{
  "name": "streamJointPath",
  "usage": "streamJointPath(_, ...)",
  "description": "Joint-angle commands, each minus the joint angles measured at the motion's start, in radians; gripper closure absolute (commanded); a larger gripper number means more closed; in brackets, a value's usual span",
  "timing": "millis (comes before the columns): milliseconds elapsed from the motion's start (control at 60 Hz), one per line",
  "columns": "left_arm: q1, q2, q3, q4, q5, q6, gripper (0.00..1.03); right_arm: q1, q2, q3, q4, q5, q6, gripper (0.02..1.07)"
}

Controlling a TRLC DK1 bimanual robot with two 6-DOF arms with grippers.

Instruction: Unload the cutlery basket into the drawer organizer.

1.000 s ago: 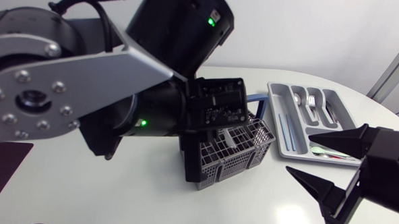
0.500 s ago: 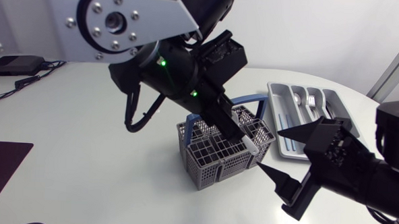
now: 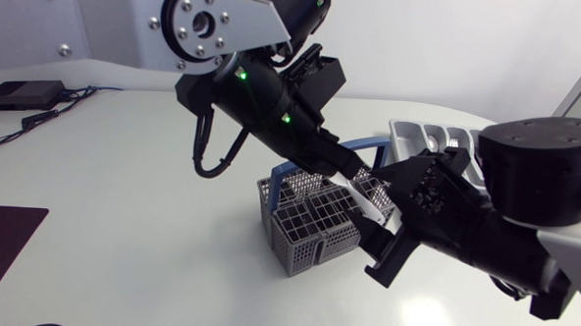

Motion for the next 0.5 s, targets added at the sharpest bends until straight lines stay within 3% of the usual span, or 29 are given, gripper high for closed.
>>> streamJointPath(0, 0.013, 0.017, 0.039, -0.009, 0.018, -0.041, 1.00, 0.014, 0.054, 0.033, 0.035, 0.025, 0.007, 0.44)
streamJointPath(233, 0.037, 0.019, 0.033, -0.017, 0.047, -0.049, 1.00, 0.014, 0.103, 0.040, 0.097, 0.056, -0.005, 0.72)
streamJointPath(483, 0.043, 0.022, 0.030, -0.018, 0.053, -0.050, 1.00, 0.022, 0.110, 0.040, 0.102, 0.059, -0.008, 0.76)
